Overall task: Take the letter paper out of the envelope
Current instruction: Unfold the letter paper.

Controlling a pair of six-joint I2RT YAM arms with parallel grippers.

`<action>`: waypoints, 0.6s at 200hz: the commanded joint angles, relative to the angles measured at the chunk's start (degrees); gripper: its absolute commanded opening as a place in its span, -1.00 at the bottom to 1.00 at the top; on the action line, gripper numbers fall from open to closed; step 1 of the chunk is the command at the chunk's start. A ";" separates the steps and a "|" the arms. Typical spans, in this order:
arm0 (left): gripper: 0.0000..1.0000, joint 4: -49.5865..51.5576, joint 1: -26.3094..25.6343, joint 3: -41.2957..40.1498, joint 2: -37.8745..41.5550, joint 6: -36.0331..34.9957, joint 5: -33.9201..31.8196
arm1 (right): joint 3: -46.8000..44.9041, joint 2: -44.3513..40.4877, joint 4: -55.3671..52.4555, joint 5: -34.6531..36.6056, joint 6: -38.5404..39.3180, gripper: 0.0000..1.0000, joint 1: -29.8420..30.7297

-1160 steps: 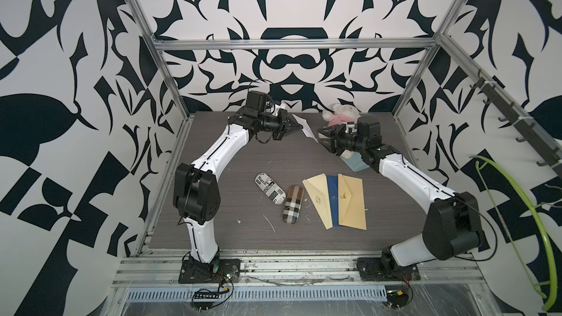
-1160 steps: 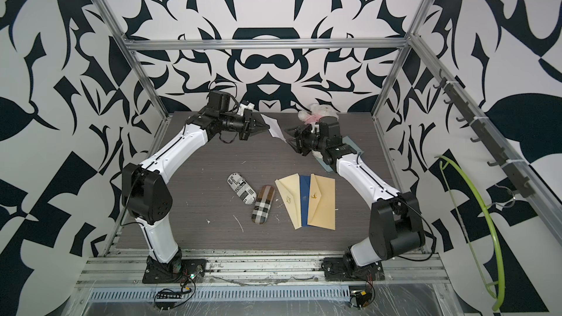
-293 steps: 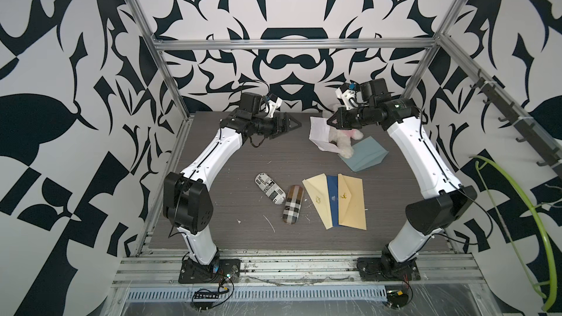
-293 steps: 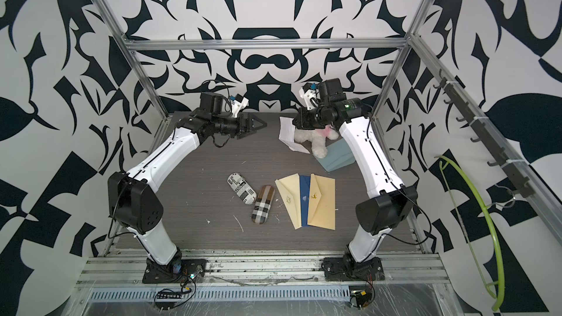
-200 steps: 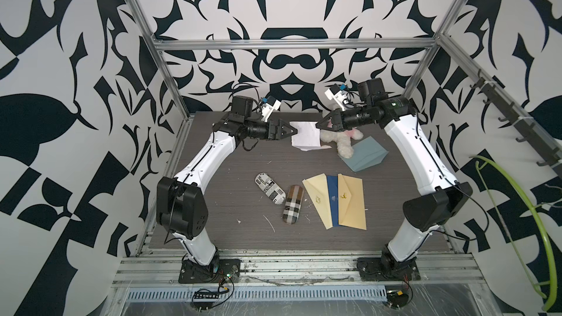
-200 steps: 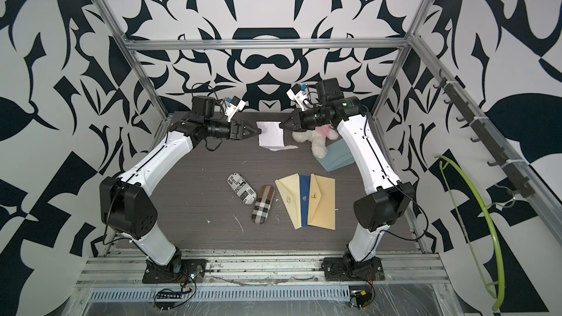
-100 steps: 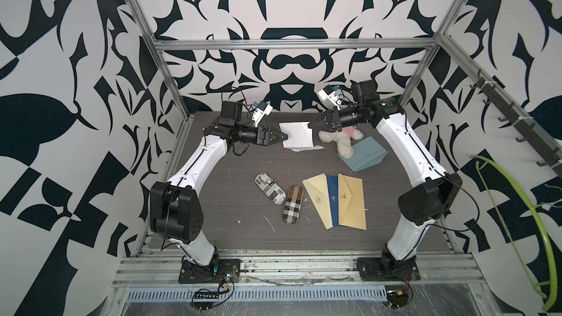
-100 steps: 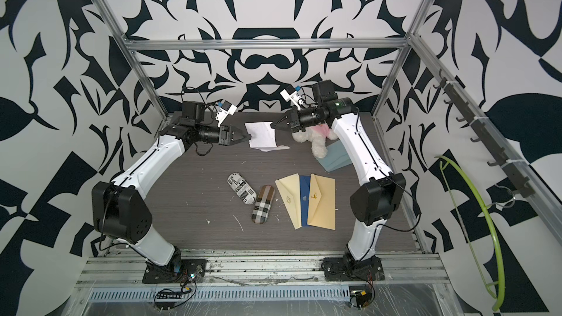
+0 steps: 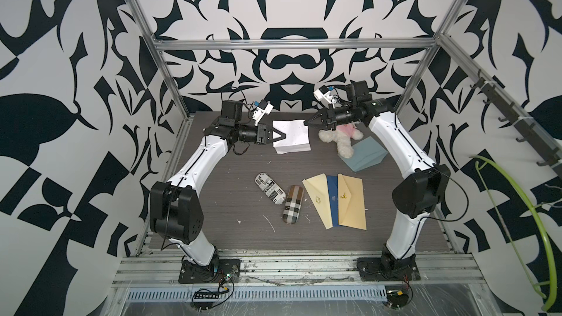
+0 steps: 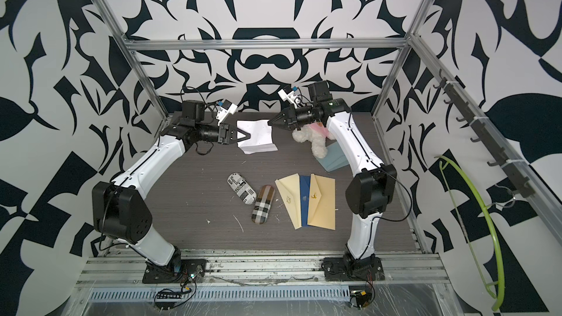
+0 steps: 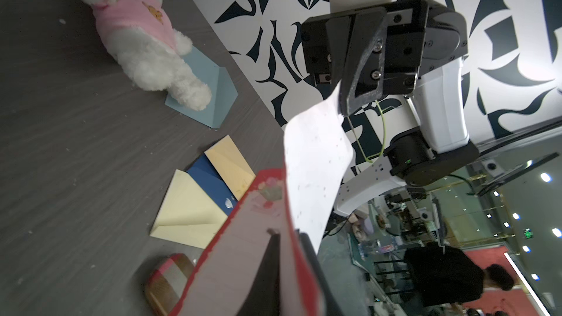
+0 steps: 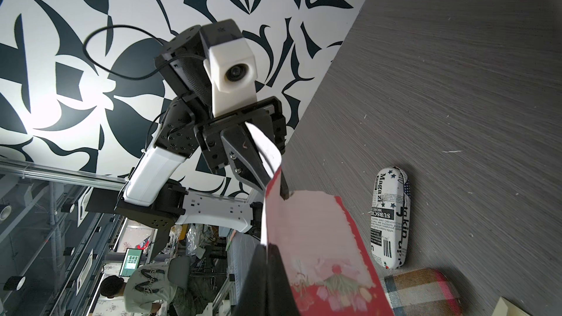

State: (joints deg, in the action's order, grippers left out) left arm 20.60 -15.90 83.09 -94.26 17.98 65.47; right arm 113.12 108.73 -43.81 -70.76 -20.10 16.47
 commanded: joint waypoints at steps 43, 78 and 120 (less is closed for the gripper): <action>-1.00 -4.49 -0.01 2.78 -1.88 9.06 1.56 | -2.98 -3.69 5.11 5.53 0.26 -0.40 -3.31; -1.00 -13.91 -0.18 3.44 -4.53 24.03 2.99 | -16.88 -10.90 27.45 1.99 -12.28 0.12 -5.75; -1.00 -22.80 -1.48 4.53 -6.98 37.88 3.17 | -19.81 -11.19 27.75 -0.60 -8.32 0.13 -5.46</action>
State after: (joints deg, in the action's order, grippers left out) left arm 4.82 -16.45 85.38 -99.90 45.54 67.18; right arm 96.18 99.88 -24.88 -68.05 -27.24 10.24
